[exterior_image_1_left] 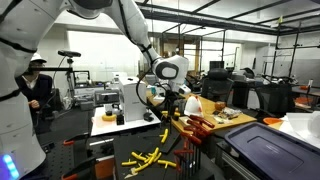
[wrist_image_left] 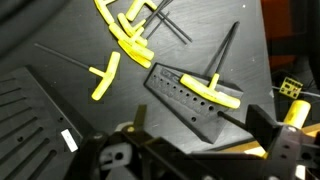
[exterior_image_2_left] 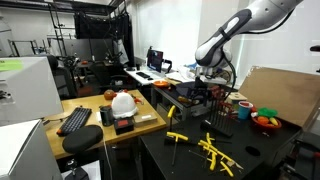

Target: Pick up the yellow object tool and put it on the table

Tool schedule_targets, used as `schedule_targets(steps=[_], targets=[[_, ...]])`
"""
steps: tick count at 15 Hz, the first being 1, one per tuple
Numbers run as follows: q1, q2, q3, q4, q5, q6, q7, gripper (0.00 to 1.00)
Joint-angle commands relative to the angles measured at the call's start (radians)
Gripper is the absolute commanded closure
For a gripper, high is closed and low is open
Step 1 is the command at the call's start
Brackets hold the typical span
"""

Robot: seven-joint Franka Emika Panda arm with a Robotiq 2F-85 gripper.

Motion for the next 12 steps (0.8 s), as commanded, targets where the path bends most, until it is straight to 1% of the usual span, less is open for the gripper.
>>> schedule_targets(steps=[1,6,12], targets=[[-0.023,-0.163,0.035,-0.185,0.051,0.037,-0.171,0.00],[-0.017,-0.318,0.042,-0.355,0.115,0.100,-0.293,0.00],[0.001,-0.455,0.043,-0.495,0.197,0.182,-0.384,0.00]])
